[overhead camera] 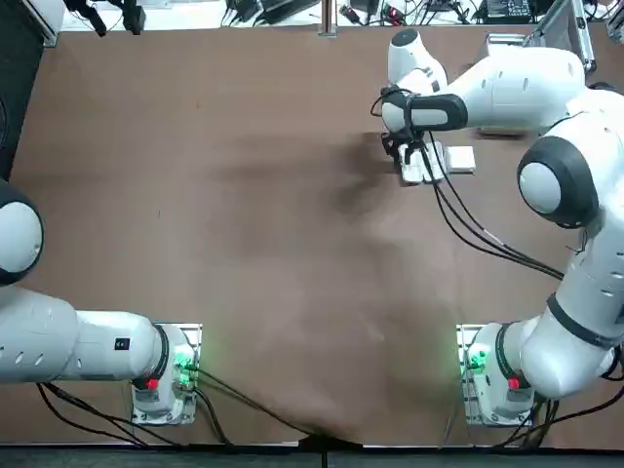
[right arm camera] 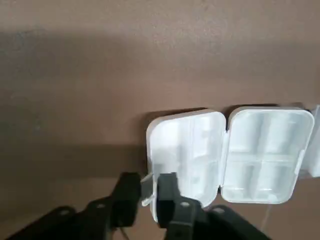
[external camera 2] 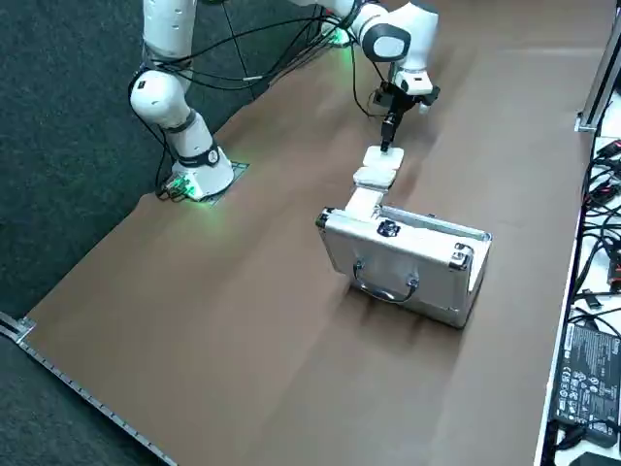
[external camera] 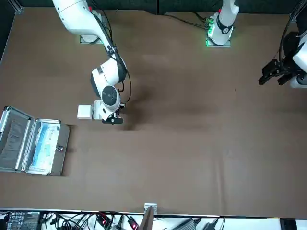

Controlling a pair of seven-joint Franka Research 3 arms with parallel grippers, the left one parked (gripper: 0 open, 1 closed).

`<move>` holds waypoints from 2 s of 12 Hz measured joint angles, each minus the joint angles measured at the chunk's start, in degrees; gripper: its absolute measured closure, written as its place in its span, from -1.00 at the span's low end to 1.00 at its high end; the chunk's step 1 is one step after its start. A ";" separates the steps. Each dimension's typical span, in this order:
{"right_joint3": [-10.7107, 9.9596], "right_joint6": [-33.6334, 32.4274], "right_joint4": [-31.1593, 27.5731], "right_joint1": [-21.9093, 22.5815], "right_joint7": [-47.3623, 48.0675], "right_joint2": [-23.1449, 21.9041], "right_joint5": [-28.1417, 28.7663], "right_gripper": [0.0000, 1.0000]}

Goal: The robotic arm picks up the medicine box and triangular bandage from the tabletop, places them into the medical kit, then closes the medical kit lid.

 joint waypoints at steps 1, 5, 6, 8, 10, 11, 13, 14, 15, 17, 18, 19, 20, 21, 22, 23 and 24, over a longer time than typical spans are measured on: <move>-0.03 0.00 0.00 0.00 0.02 0.00 0.00 0.65; -0.20 -0.03 0.63 0.00 1.33 -0.24 0.00 0.97; -0.22 -0.45 1.45 0.00 2.32 -0.47 -0.02 0.97; -0.37 -4.12 4.25 -0.01 3.17 -1.64 -0.12 0.97; -0.99 -10.66 8.79 -0.35 3.44 -4.51 -1.39 0.97; -1.37 -11.97 9.80 -0.56 3.44 -5.44 -2.62 0.97; -1.93 -14.01 11.45 -1.50 3.04 -6.94 -5.06 0.97; -2.01 -15.12 12.44 -2.32 1.93 -7.47 -6.02 0.97; -2.08 -16.44 13.77 -3.20 -0.09 -7.73 -6.87 0.97; -2.15 -19.32 17.12 -5.05 -6.52 -7.82 -8.73 0.97; -2.17 -20.18 18.51 -6.01 -10.39 -7.83 -9.51 0.97; -2.19 -20.63 19.51 -6.97 -14.46 -7.83 -9.98 0.97; -2.21 -20.80 20.07 -7.87 -18.44 -7.83 -10.34 0.97; -2.24 -20.81 20.29 -8.75 -22.54 -7.82 -11.18 0.97; -2.25 -20.80 20.32 -9.67 -26.74 -7.81 -12.57 0.97; -2.27 -20.77 20.32 -10.69 -30.82 -7.78 -13.90 0.97; -2.28 -20.61 20.32 -11.75 -34.84 -7.75 -15.04 0.97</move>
